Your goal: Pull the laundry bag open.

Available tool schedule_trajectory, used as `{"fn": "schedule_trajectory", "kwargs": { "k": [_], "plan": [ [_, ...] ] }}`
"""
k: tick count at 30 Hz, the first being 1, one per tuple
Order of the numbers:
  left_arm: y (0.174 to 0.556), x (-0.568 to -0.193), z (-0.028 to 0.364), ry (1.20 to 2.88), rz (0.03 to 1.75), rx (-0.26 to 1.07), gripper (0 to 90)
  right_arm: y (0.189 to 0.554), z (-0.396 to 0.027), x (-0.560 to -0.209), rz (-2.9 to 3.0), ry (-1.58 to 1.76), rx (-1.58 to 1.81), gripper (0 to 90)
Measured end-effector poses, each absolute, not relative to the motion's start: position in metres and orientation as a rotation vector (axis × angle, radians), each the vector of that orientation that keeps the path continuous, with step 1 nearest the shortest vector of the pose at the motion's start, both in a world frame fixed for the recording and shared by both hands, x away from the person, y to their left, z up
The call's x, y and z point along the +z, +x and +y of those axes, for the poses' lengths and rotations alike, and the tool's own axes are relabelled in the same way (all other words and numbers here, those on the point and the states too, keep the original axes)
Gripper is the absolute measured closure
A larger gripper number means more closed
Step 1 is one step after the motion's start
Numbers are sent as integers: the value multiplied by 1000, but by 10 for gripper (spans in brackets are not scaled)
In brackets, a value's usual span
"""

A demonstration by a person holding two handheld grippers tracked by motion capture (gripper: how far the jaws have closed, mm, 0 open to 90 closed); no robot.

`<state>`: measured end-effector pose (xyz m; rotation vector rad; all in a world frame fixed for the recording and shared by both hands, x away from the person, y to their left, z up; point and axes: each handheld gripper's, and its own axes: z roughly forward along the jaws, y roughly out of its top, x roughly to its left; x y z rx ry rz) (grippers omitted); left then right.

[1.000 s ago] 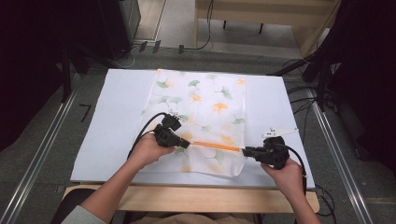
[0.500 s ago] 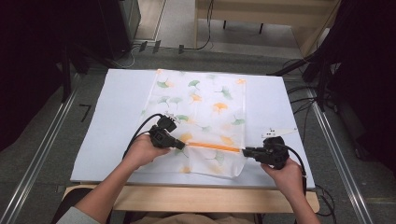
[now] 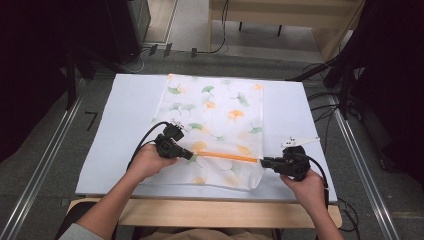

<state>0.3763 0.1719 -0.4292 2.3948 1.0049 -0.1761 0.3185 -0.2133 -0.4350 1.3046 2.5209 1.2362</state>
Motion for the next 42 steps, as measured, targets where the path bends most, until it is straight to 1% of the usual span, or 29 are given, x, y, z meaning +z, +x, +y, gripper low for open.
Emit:
{"fn": "schedule_trajectory", "kwargs": {
  "k": [12,25,42],
  "plan": [
    [377,-428,179,2382,1023,-176,900,319,-214,-436,2523,1306,1227,846],
    [374,-428,202,2369,1054,-169,900,321,-216,-436,2519,1320,1226,846],
    [376,-428,209,2359,1087,-167,900,323,-217,-437,2520,1323,1226,845]
  ]
}}
